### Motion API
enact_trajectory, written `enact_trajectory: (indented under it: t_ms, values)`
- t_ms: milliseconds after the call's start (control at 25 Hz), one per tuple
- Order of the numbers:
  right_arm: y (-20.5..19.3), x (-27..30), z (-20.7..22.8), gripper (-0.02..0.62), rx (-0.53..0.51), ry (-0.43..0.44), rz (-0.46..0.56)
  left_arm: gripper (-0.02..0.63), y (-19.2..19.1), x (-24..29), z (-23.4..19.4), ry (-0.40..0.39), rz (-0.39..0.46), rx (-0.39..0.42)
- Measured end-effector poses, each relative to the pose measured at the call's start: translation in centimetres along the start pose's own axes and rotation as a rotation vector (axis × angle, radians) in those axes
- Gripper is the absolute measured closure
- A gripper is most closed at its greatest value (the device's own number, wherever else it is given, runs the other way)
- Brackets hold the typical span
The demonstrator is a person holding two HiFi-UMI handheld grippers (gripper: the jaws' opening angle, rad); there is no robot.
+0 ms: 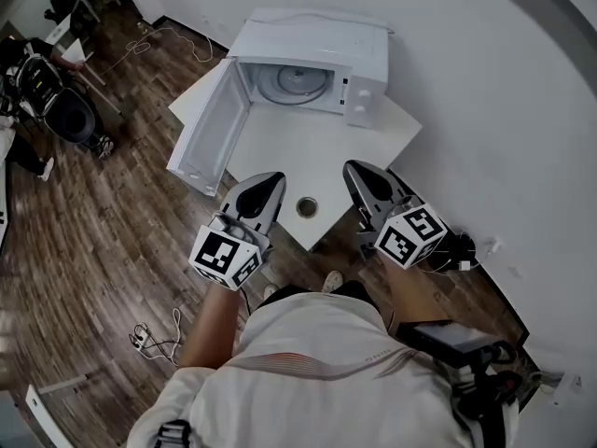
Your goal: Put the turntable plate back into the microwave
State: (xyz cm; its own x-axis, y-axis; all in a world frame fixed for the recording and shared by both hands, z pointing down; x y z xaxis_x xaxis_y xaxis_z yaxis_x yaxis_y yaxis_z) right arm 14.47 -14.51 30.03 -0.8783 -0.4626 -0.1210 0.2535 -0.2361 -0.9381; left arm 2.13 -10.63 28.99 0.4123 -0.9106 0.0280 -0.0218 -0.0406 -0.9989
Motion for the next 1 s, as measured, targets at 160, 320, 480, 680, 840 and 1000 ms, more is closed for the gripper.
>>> enact_trajectory:
  t_ms: [160, 320, 480, 680, 840, 1000]
  values:
    - [-0.2, 1.5, -2.8, 0.591, -0.026, -0.04, -0.004, 0.595, 0.4, -2.5, -1.5, -0.05, 0.0, 0.034]
    - [-0.8, 3.1, -5.5, 0.591, -0.058, -0.094, -0.004, 0.595, 0.7, -5.3, -4.3, -0.072, -0.002, 0.032]
    - [-1.4, 3.9, -8.0, 0.591, -0.099, -0.155, -0.014, 0.595, 0.3, -7.7, -6.5, -0.099, -0.014, 0.032]
    - [-1.7, 3.9, -10.1, 0.591, -0.131, -0.199, -0.018, 0.595, 0.5, -9.2, -7.7, -0.113, -0.001, 0.023]
    - [-1.8, 3.7, -10.8, 0.591, -0.16, -0.192, -0.041, 0.595, 0.8, -9.7, -7.4, -0.099, 0.006, 0.014]
    - [-1.8, 3.0, -11.3, 0.591, -0.171, -0.17, -0.058, 0.595, 1.1, -10.2, -6.4, -0.078, 0.015, 0.004]
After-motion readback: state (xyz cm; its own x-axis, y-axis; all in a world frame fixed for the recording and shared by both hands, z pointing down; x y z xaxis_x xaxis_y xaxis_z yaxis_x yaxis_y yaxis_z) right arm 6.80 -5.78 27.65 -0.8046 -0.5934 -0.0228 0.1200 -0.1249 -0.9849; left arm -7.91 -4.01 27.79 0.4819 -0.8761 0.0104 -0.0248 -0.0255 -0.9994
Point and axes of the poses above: the fingertips, and each gripper's own axes: x forward along the fingers, z to its right, y out of its top, the point moved 1 cm from there along -x, backward along the fingers, and after that the axes turned 14 degrees about y, right-handed, at the moved point
